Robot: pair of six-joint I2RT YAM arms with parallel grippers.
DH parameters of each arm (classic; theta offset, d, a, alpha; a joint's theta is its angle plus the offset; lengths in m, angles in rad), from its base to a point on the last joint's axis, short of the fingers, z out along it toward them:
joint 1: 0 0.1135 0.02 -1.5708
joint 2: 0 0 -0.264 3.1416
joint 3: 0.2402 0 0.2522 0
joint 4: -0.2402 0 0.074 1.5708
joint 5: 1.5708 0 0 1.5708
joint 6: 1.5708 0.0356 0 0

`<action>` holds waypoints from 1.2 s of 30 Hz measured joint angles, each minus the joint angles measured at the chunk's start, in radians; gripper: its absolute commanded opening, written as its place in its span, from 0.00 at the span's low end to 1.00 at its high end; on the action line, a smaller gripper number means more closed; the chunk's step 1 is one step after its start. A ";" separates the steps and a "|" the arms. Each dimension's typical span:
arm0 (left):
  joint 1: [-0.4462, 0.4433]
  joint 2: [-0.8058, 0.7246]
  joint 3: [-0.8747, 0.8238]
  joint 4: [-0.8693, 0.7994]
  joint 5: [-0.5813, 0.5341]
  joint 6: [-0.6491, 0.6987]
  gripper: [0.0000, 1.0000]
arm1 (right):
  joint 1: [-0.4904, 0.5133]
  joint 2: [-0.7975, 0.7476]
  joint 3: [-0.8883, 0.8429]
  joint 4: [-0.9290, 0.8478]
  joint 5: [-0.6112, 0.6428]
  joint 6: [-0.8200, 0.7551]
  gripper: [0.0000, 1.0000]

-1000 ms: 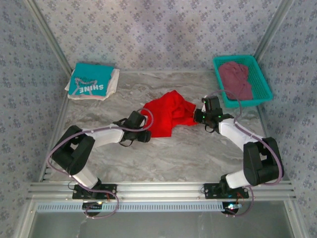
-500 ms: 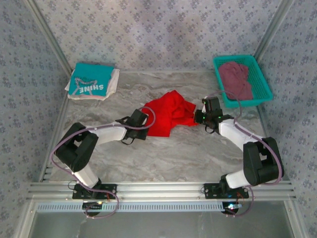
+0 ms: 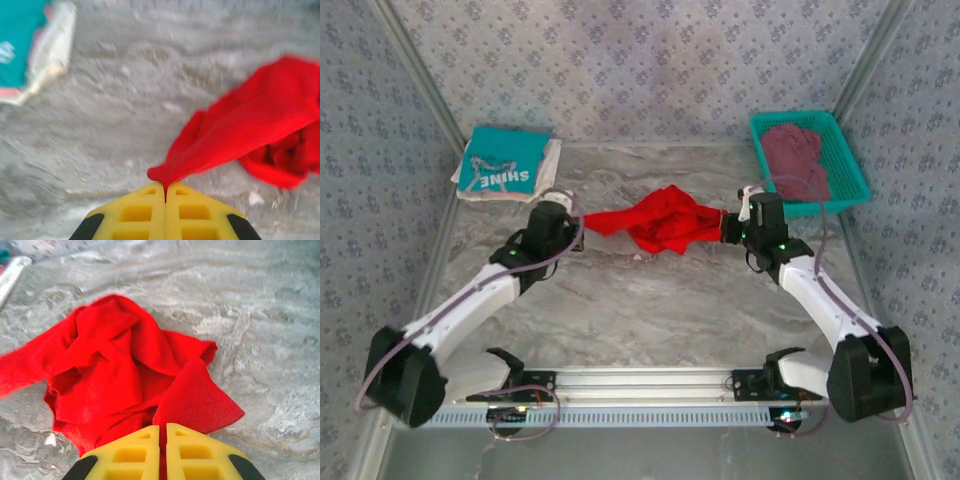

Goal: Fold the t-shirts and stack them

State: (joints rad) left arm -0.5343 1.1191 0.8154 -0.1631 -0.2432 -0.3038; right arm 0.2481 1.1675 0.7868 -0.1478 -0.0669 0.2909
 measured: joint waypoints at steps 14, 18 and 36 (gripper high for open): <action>0.090 -0.327 0.369 -0.177 -0.257 0.132 0.00 | 0.007 -0.532 0.024 -0.041 0.039 -0.180 0.00; 0.096 -0.325 0.471 -0.210 -0.310 0.140 0.00 | 0.007 -0.559 0.090 -0.051 0.072 -0.195 0.00; 0.175 -0.210 0.551 -0.331 -0.346 0.126 0.00 | 0.003 -0.485 0.136 -0.237 0.233 0.112 0.08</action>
State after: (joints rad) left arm -0.3595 0.9089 1.3663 -0.4942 -0.5892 -0.1783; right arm 0.2516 0.6827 0.9230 -0.3851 0.1661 0.4026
